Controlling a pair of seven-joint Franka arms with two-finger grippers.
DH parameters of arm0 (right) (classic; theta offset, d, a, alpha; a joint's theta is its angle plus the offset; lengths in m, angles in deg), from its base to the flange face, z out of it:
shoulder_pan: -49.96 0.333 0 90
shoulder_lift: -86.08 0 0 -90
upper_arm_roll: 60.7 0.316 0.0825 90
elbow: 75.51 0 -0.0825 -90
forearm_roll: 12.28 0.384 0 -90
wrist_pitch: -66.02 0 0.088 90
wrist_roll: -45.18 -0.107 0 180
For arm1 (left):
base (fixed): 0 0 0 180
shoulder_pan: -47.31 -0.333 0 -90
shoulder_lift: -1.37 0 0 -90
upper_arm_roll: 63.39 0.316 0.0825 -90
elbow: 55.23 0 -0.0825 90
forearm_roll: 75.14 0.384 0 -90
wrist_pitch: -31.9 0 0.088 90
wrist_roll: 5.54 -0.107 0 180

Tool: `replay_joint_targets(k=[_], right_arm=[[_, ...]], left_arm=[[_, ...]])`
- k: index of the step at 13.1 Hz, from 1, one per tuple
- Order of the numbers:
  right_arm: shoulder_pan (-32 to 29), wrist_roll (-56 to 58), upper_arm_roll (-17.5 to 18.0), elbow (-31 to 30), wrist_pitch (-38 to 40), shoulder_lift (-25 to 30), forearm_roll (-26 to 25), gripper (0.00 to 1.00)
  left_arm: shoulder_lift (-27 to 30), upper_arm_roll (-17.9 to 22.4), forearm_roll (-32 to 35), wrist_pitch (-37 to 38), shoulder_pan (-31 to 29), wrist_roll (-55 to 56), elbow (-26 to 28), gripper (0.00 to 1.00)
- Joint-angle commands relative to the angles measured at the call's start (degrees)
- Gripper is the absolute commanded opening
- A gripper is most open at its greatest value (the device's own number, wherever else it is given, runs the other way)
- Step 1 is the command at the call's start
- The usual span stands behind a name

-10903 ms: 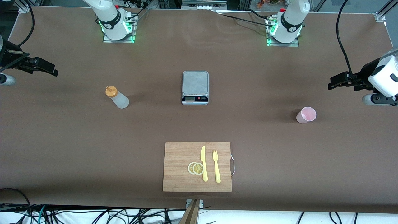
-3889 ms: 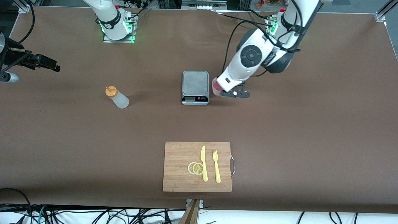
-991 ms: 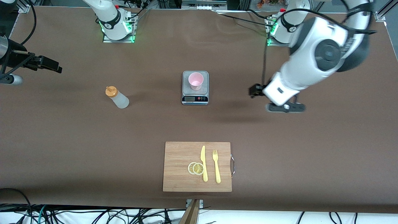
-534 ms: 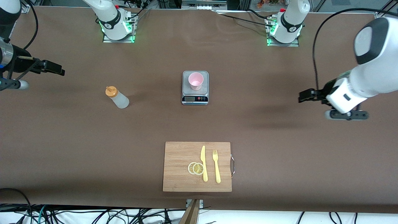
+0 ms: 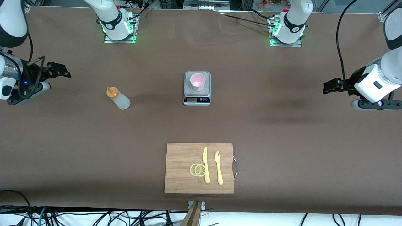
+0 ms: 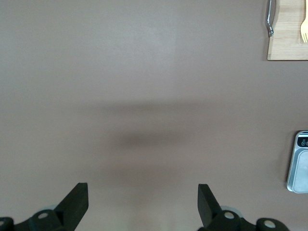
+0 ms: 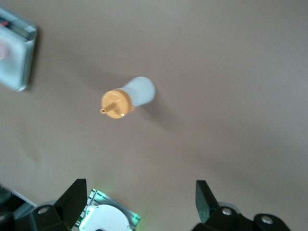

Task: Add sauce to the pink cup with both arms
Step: 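Release the cup and withdraw the left gripper to its side, then reach the right gripper toward the white squeeze bottle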

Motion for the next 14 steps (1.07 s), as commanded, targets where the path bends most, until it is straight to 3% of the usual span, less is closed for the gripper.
replay_joint_targets(k=[1, 5, 9, 14], right_arm=[[-0.78, 18.34, -3.9, -5.63, -3.43, 0.55, 5.99, 1.0], [-1.3, 39.82, -7.52, -9.51, -4.5, -3.83, 15.22, 0.99], [-3.5, 52.48, -7.52, -9.52, -4.49, -10.69, 22.7, 0.99], [-5.35, 76.81, -7.52, -9.43, -3.88, -19.13, 32.18, 0.96]], left_arm=[[-0.07, 0.15, 0.48, 1.11, -0.03, -2.33, -0.58, 1.0], [-0.43, -0.03, 0.13, 1.2, 0.15, -2.07, -0.58, 1.0], [-0.51, 0.06, 0.12, 1.2, -0.03, -2.33, -0.84, 1.0], [-1.13, 0.15, 0.12, 1.29, -0.03, -2.42, -1.99, 1.0]])
